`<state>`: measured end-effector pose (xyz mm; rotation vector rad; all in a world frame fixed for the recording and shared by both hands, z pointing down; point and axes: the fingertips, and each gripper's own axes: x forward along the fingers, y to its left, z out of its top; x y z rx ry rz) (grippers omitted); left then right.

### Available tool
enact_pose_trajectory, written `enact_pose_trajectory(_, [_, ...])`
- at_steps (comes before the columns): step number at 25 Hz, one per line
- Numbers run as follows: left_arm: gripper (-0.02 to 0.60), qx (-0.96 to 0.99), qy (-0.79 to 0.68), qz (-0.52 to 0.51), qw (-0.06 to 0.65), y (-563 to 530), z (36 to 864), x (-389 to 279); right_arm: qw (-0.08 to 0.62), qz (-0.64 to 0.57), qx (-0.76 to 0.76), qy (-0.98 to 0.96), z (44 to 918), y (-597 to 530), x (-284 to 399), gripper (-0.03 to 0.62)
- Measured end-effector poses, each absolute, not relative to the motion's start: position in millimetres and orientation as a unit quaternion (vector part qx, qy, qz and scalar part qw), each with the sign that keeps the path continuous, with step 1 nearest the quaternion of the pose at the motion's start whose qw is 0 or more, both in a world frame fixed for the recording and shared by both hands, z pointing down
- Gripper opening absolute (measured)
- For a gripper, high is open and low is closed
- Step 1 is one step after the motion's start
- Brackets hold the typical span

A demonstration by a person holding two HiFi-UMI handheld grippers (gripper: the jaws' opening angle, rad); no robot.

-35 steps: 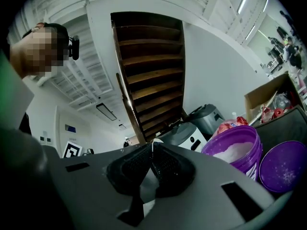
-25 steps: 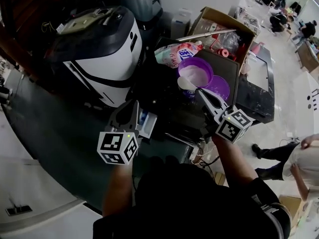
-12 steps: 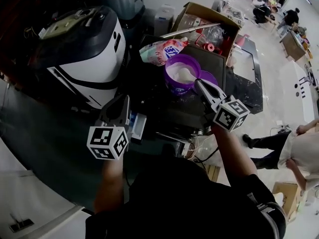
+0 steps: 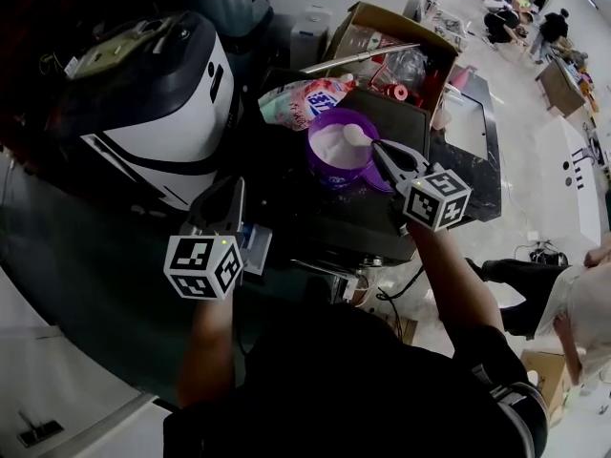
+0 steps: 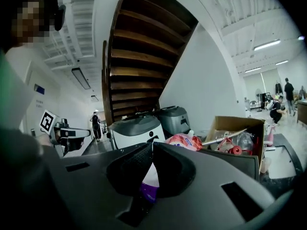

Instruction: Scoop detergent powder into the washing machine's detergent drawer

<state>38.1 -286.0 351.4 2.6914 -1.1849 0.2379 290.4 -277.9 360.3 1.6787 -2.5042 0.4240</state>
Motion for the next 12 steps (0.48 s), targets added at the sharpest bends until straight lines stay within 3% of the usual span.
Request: enact_pose_trajectory(12, [0.008,0.901,-0.41,0.091,0.108,-291,363,40,0.219,0.1,0.517,-0.821,407,-318,299,0.02])
